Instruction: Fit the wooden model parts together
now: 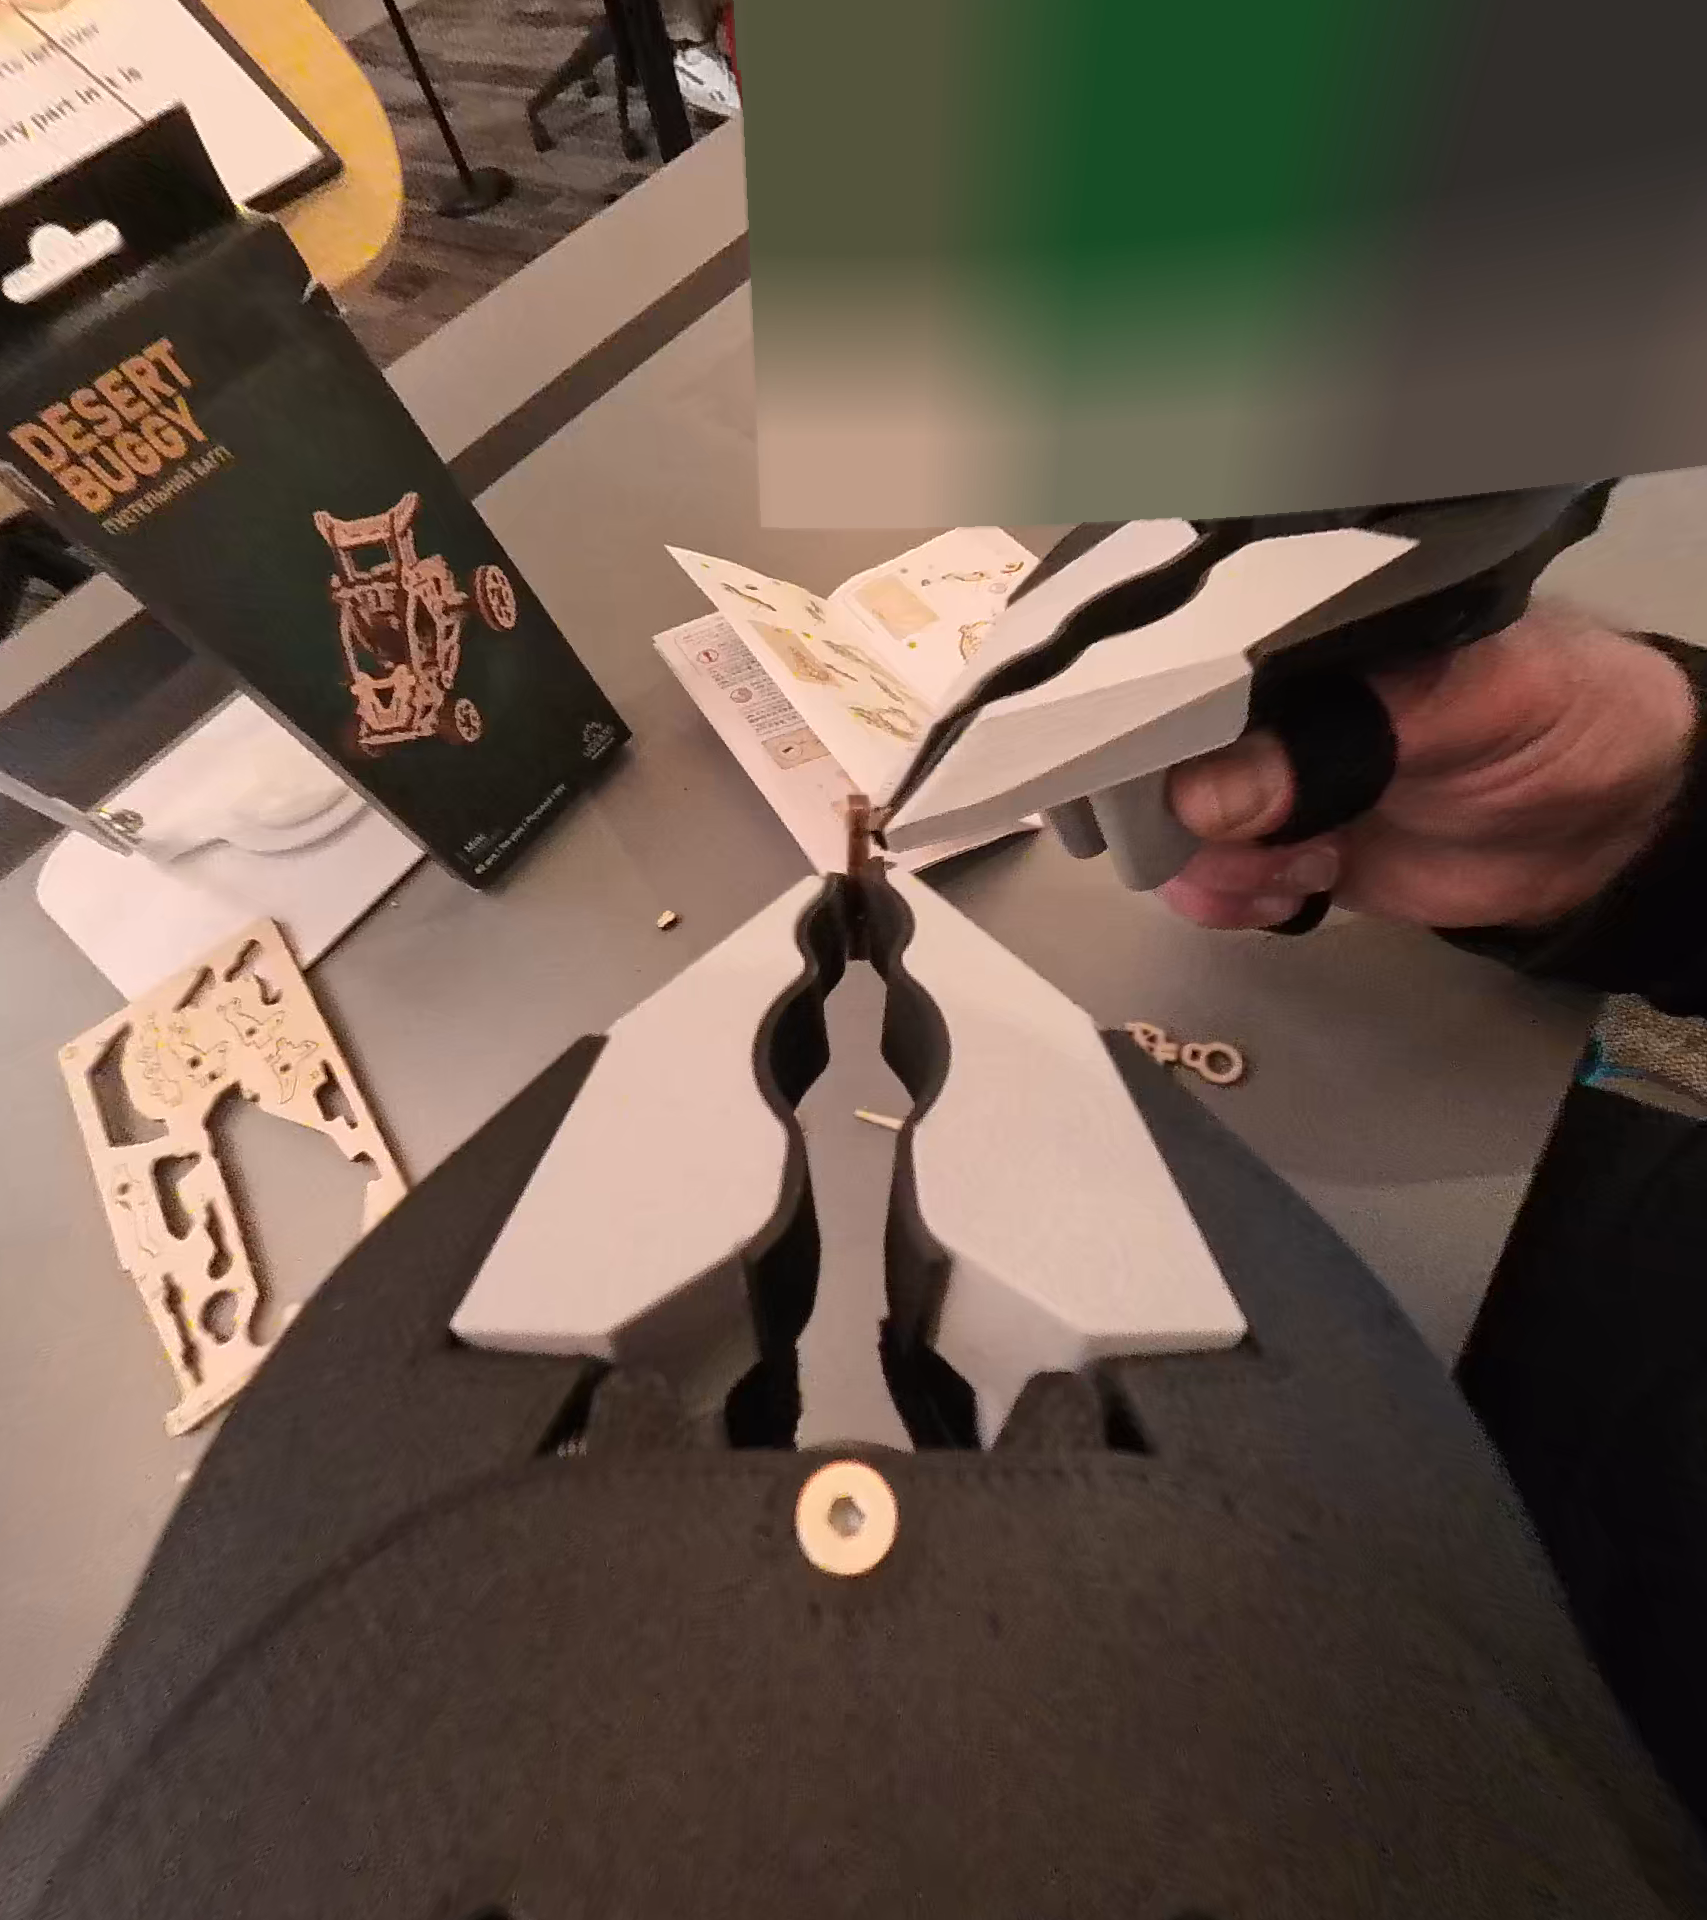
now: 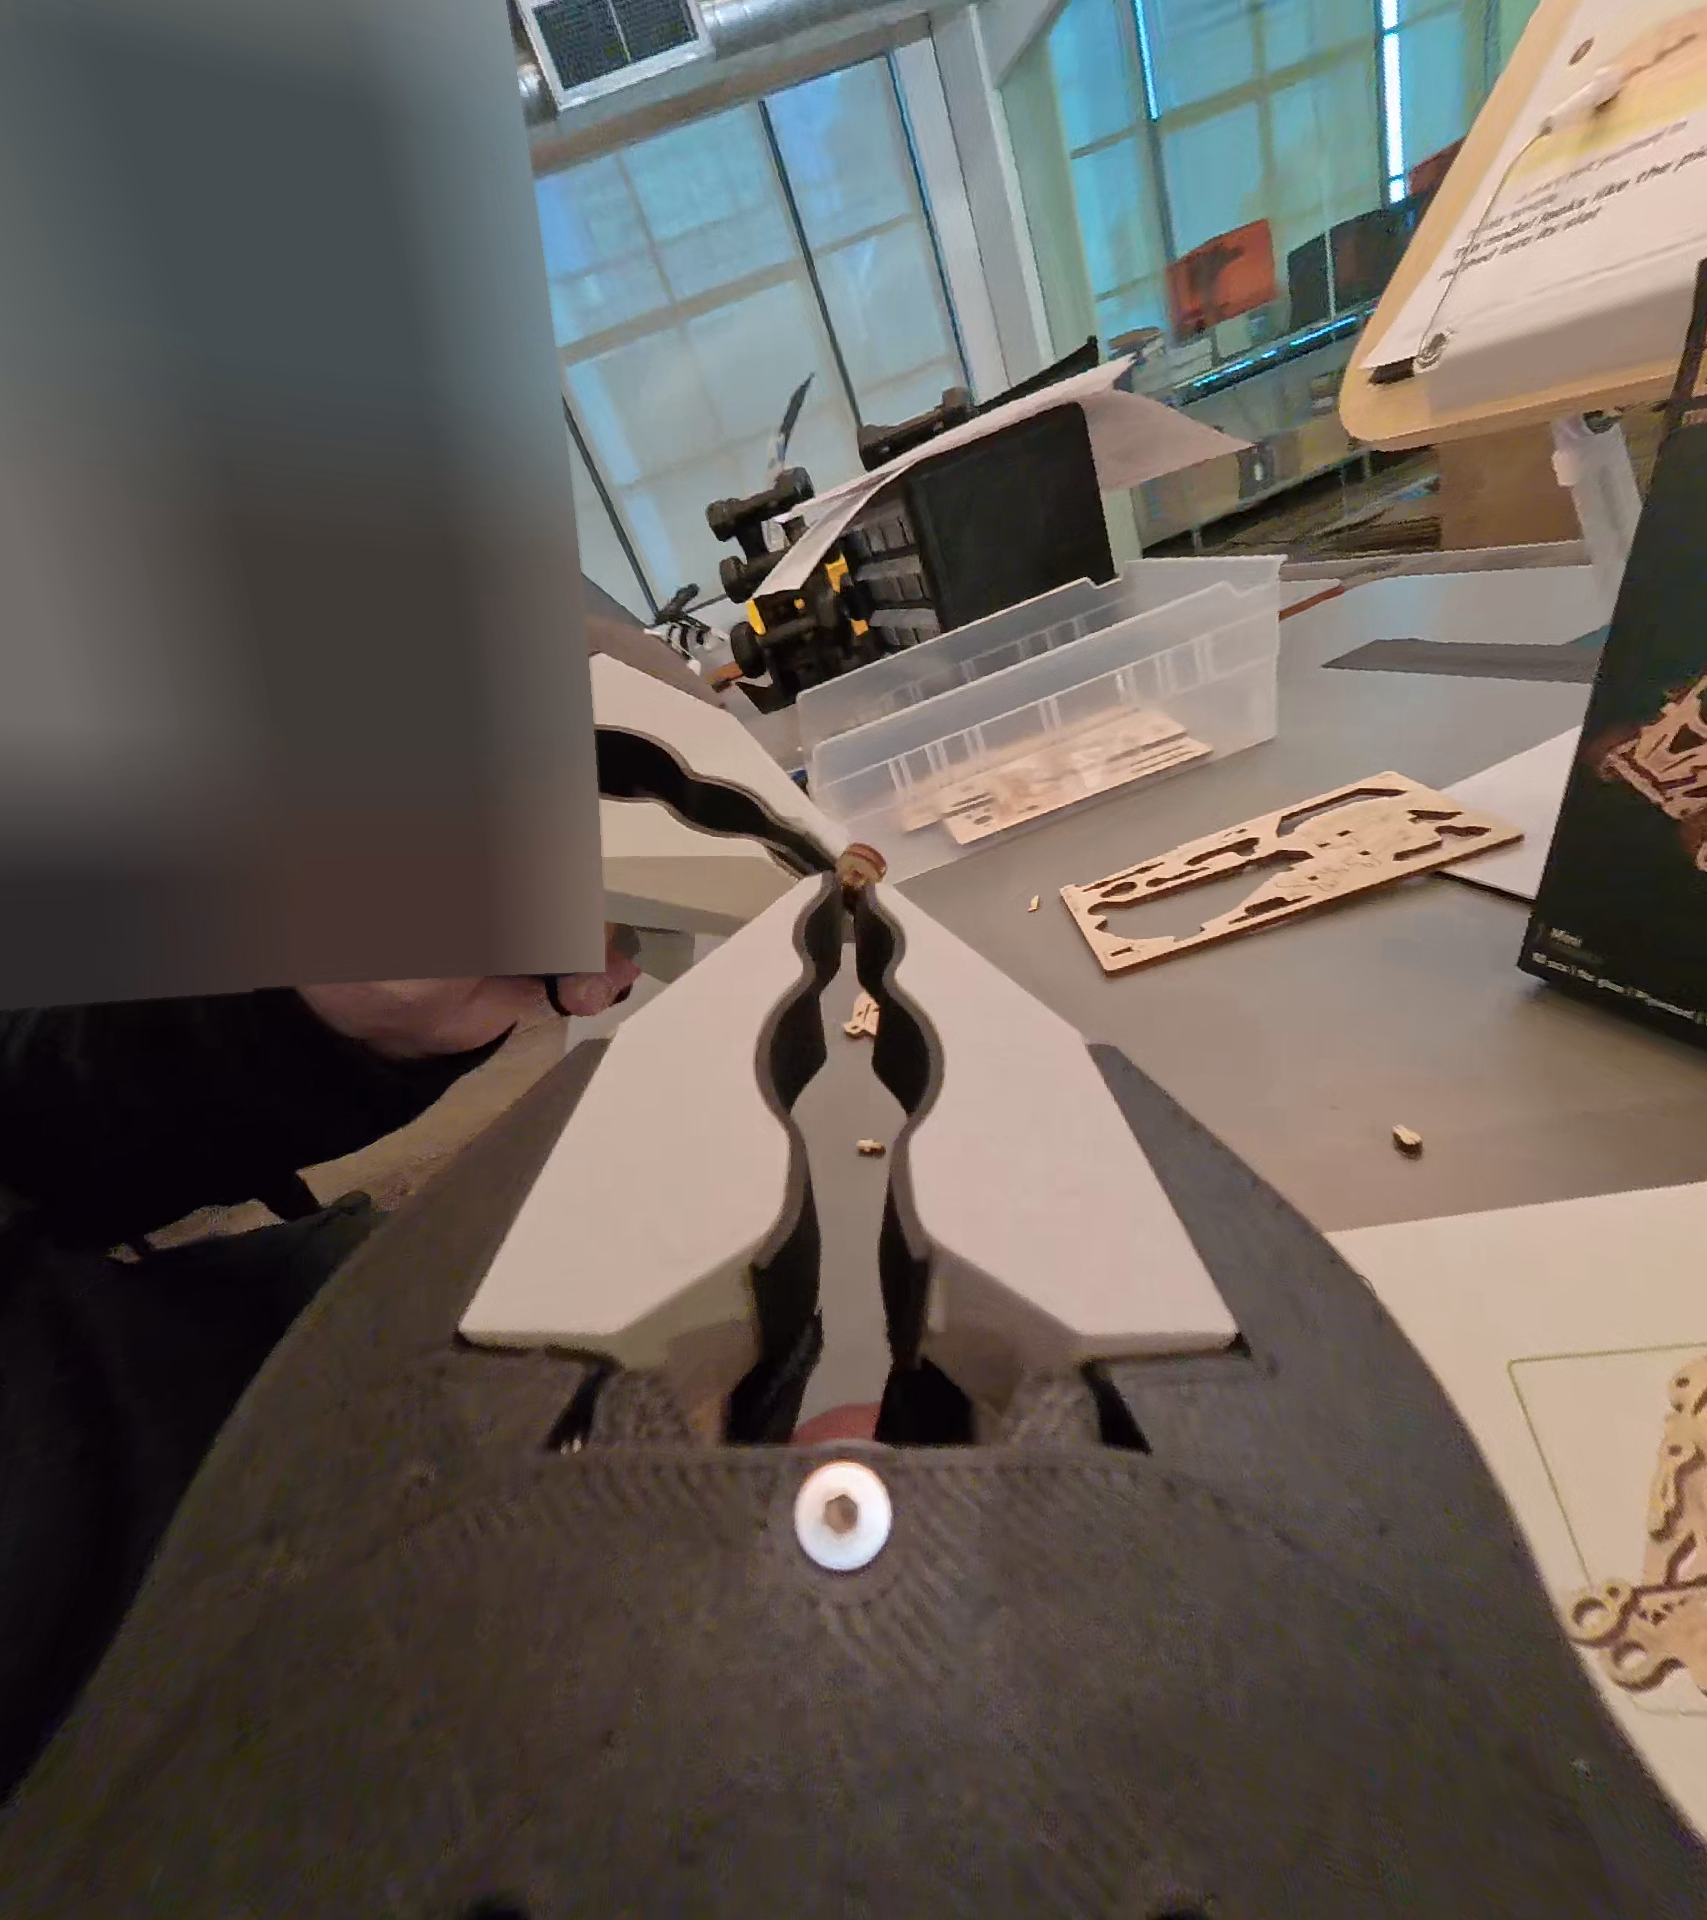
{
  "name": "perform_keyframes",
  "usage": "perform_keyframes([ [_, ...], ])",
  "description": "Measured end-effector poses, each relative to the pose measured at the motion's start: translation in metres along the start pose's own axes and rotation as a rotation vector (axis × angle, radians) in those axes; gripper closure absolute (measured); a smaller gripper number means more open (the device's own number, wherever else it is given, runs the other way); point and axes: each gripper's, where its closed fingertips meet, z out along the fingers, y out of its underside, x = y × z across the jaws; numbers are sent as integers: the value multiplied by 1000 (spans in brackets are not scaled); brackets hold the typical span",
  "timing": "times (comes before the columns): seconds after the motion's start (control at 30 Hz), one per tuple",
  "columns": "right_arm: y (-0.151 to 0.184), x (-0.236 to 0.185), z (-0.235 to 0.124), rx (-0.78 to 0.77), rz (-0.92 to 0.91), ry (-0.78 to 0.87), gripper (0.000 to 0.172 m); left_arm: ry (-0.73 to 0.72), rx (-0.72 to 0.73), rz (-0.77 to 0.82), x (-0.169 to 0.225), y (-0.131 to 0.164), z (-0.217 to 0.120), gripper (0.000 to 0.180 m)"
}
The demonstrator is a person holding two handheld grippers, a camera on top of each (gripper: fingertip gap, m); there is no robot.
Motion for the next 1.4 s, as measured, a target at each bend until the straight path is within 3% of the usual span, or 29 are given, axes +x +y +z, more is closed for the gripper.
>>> perform_keyframes([
  [0.03,0,0,0,4,10,-7,172,14,12,-16,0,-1,0,179],
  [0.33,-1,6,10,20,30,240,172,-324,-119,301,-19,5,2,179],
  [0.5,-3,7,13,78,160,222,172,-377,-124,326,-24,2,0,179],
  [0.7,-7,4,12,35,-56,171,172,-251,-68,173,-19,-1,-2,179],
  [0.77,-8,4,9,11,-190,154,172,-134,-24,27,-13,-3,-1,179],
  [0.87,-11,-2,2,20,-182,27,172,23,40,-90,-2,-9,-3,179],
  [1.03,-11,-10,-5,75,-70,-109,172,210,139,-142,9,-17,-12,179],
  [1.23,-5,-3,2,55,79,1,172,-68,5,190,-3,-5,-6,179],
  [1.4,-4,-1,1,47,196,13,170,-190,-34,375,-3,-7,-5,179],
])
